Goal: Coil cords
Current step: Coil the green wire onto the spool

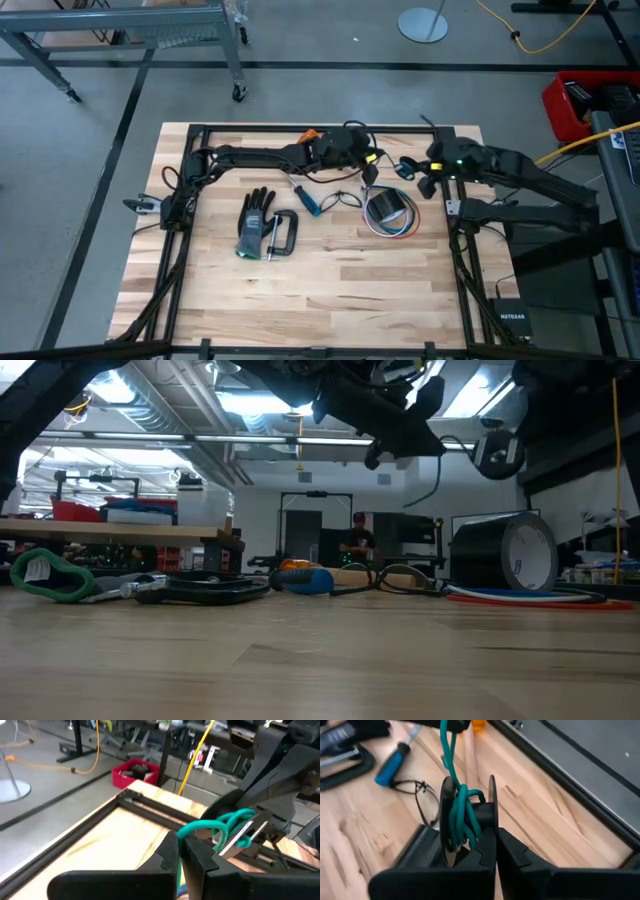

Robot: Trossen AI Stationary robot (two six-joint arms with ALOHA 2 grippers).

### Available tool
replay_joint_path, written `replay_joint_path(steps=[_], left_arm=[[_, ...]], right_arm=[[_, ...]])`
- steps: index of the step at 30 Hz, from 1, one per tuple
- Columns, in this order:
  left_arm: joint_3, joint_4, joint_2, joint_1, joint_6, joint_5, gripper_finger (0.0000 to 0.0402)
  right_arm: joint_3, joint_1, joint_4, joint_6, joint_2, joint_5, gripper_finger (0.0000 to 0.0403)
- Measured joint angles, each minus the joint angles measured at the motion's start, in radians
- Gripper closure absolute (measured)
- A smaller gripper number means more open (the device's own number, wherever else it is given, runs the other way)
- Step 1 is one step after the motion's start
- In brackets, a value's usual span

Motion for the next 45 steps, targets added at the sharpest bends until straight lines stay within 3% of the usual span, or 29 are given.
replay_joint_path(steps=[10, 21, 30, 39, 45], left_arm=[[0.000, -0.083, 0.000, 0.026, -0.013, 0.008, 0.0401], [0.000, -0.040, -0.002, 0.013, -0.105, 0.068, 0.0401], [0.000, -0.046, -0.002, -0.015, -0.120, 0.070, 0.0401], [0.000, -0.039, -0.002, -0.025, -0.149, 0.071, 0.0401], [0.002, -0.038, -0.002, -0.030, -0.145, 0.065, 0.0402]], right_arm=[[0.000, 0.000, 0.007, -0.052, 0.102, -0.062, 0.0402], [0.000, 0.000, 0.109, -0.044, 0.191, 0.068, 0.0402], [0.000, 0.000, 0.144, -0.008, 0.308, 0.254, 0.0402], [0.000, -0.001, 0.410, 0.005, 0.311, 0.264, 0.0402], [-0.001, 0.000, 0.491, 0.004, 0.307, 0.262, 0.0402]])
